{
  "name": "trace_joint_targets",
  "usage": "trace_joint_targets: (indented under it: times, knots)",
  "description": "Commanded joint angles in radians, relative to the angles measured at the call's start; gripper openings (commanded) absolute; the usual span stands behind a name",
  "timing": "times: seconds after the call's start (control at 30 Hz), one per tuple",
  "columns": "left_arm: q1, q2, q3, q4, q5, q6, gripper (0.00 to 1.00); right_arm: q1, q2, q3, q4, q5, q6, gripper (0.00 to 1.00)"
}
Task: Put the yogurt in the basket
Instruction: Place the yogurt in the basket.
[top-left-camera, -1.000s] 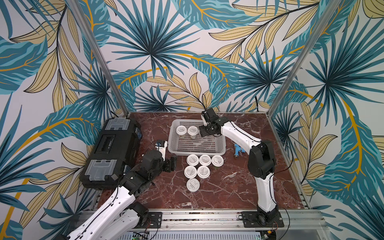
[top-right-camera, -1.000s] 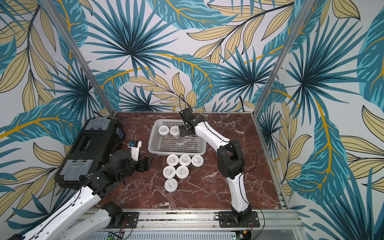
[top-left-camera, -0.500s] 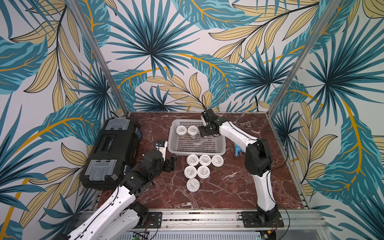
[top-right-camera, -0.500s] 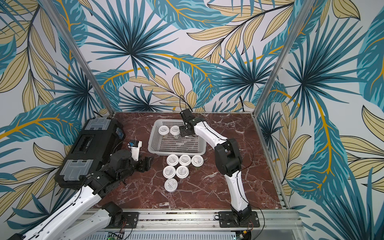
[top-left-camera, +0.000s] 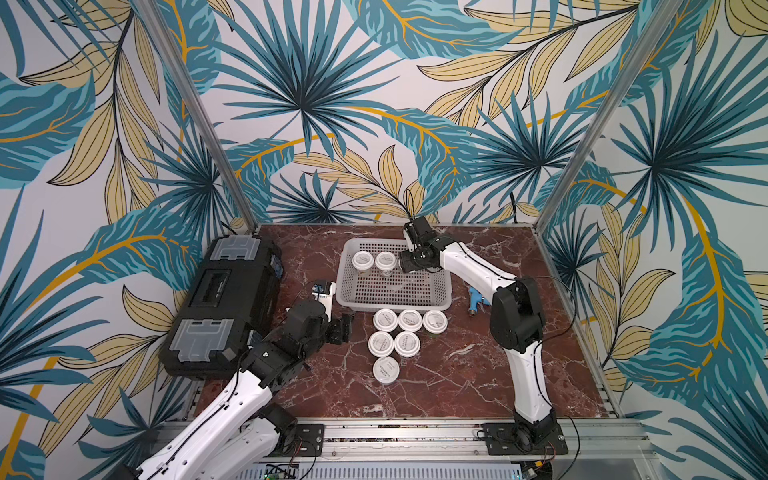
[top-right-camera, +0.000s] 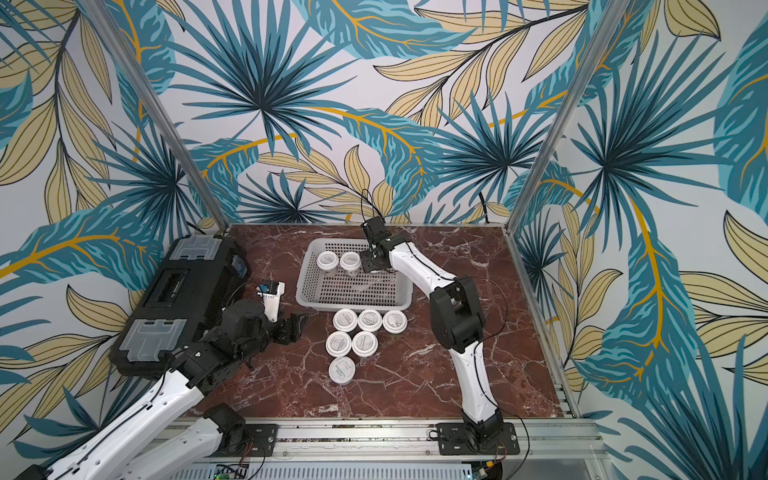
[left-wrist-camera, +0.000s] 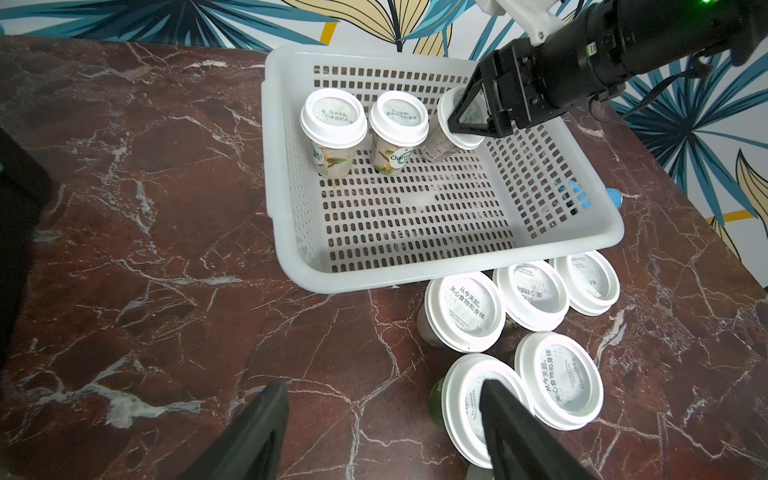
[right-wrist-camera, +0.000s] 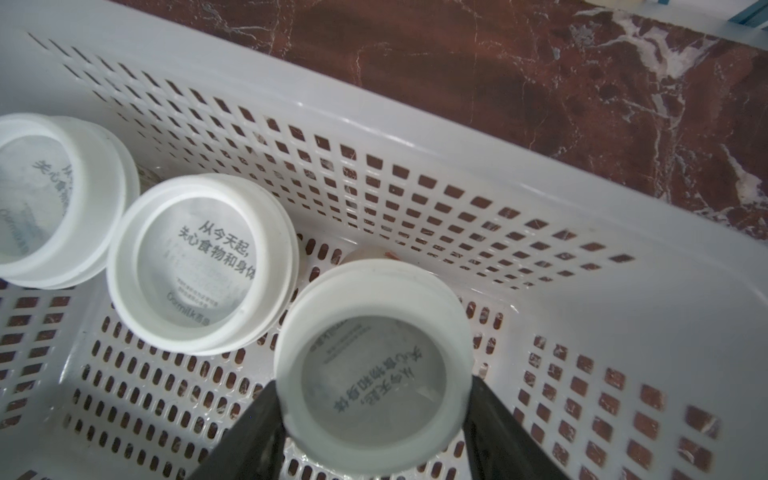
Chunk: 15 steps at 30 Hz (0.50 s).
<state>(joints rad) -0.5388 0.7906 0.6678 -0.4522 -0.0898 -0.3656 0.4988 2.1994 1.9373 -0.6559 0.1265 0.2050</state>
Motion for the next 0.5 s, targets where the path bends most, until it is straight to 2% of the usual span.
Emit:
trace_joint_targets:
  times: [0.0,0.47]
  knots:
    - [0.007,-0.007,-0.022,0.012,-0.004,0.013,0.77,-0.001,0.006,-0.011,-0.008,-0.001,-0.004,0.65]
    - [0.007,-0.010,-0.020,0.010,-0.008,0.014,0.77,-0.002,0.025,-0.011,-0.011,-0.008,-0.006,0.70]
